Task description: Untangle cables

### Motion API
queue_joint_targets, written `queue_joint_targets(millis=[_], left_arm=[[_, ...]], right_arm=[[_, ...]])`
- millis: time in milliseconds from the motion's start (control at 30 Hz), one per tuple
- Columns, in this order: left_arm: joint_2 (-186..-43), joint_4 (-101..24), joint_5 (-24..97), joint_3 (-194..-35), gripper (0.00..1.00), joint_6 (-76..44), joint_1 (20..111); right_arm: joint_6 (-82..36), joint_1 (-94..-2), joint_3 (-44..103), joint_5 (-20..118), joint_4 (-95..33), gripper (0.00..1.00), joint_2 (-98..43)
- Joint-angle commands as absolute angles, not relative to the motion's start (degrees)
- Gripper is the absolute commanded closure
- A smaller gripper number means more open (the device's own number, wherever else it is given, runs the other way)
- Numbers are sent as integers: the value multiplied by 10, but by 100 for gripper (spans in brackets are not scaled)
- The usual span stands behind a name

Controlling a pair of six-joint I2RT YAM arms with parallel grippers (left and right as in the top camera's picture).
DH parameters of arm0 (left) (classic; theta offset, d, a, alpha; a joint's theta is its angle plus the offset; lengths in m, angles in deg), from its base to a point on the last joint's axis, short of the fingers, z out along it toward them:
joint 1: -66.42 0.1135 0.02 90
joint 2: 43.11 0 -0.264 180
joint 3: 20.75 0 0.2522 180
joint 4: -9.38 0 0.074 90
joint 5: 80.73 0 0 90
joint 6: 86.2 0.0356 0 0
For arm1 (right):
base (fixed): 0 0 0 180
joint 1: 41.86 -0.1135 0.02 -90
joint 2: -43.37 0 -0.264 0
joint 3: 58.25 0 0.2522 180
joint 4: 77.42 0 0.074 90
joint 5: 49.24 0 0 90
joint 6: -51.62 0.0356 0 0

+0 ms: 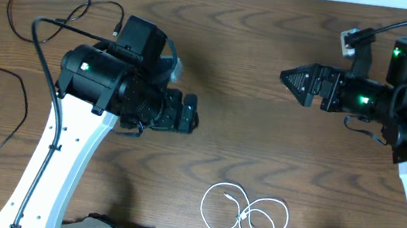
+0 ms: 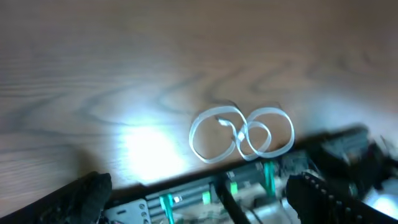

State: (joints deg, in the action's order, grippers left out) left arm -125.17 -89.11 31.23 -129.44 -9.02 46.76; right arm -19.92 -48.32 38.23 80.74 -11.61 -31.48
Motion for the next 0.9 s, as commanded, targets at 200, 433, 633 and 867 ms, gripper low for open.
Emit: queue_joint_targets(millis=[200, 433, 633, 867], left_arm=[[-1252, -902, 337, -1273, 5, -38, 425], [-1253, -892, 178, -1261, 4, -178, 426], [-1253, -863, 176, -1258, 5, -180, 426], [-1253, -864, 176, -1258, 4, -180, 426]], right_arm=[[-186, -487, 385, 697, -20, 1, -346], [-178, -490, 381, 665, 127, 1, -353], [-178, -522, 352, 663, 172, 1, -353], [-61, -617, 227, 590, 134, 1, -353]])
